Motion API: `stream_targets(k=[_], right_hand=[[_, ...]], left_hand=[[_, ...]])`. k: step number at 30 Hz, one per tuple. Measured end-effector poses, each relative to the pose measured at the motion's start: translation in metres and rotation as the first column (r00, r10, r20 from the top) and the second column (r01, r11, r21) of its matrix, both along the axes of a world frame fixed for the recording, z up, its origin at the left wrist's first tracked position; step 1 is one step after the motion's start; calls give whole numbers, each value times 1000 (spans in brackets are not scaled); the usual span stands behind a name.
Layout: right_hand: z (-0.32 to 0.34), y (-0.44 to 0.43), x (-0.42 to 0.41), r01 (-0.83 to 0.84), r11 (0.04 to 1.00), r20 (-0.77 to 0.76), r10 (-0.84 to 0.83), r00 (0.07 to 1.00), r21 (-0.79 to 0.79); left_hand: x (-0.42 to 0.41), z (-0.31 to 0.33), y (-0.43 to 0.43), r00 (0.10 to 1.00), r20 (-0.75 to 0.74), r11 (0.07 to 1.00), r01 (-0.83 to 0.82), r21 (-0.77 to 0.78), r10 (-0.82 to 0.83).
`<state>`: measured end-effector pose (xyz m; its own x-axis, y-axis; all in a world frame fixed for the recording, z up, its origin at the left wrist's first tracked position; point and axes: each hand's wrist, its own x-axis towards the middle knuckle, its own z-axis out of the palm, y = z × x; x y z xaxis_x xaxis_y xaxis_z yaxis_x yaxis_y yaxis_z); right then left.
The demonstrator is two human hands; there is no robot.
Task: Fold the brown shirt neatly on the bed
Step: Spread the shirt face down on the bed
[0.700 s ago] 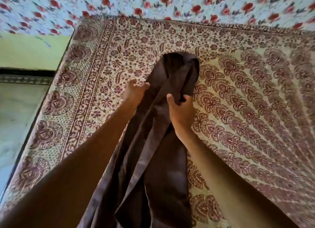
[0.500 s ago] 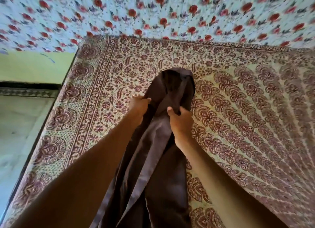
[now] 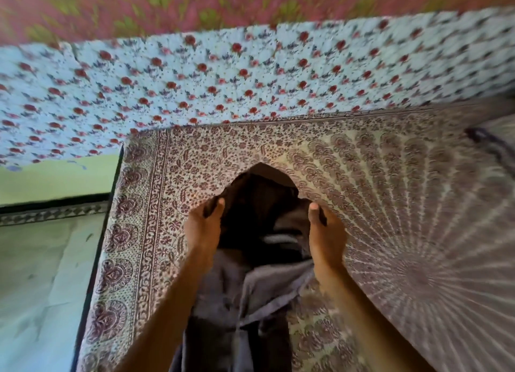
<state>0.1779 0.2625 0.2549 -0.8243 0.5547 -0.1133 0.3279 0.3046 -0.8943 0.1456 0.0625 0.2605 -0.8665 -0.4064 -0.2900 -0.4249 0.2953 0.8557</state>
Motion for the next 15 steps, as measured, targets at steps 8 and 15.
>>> stream_targets(k=[8, 15], right_hand=[[153, 90, 117, 38, 949, -215, 33, 976, 314], [276, 194, 207, 236, 867, -386, -55, 921, 439]], left_hand=[[102, 179, 45, 983, -120, 955, 104, -277, -142], [213, 325, 92, 910, -414, 939, -167, -300, 30]])
